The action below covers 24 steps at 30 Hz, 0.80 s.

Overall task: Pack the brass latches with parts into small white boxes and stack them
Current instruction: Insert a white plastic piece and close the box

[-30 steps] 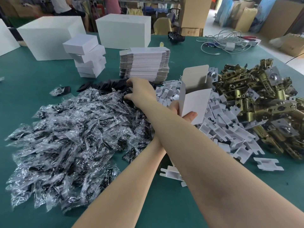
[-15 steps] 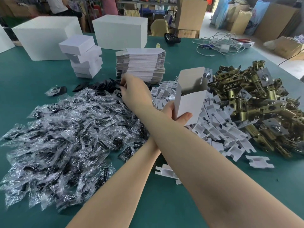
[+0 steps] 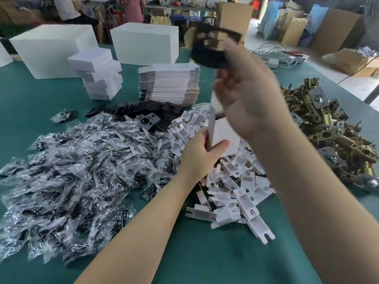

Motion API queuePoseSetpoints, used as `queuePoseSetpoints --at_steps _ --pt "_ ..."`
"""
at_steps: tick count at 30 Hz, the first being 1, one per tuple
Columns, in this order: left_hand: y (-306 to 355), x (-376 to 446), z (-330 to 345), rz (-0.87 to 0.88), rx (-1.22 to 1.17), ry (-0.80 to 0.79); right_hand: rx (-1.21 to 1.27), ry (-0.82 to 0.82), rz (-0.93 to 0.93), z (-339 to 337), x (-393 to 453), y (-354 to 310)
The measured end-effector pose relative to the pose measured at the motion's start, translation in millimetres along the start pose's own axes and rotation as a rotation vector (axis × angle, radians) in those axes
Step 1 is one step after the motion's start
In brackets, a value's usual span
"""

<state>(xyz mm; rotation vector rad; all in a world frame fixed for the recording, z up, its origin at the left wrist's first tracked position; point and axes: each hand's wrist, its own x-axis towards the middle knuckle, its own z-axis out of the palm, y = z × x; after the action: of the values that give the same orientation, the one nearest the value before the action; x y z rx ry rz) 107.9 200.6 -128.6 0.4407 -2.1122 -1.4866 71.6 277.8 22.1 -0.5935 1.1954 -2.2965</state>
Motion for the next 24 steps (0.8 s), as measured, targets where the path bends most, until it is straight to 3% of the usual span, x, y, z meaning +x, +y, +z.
queuePoseSetpoints --at_steps 3,10,24 --pt "3 0 -1 0.001 -0.020 -0.009 -0.036 0.172 0.005 -36 13 -24" --pt "1 0 -3 -0.040 -0.065 0.002 0.030 0.389 0.032 -84 43 -30" --pt "-2 1 -1 0.020 -0.172 0.023 -0.218 0.252 0.095 -103 47 -15"
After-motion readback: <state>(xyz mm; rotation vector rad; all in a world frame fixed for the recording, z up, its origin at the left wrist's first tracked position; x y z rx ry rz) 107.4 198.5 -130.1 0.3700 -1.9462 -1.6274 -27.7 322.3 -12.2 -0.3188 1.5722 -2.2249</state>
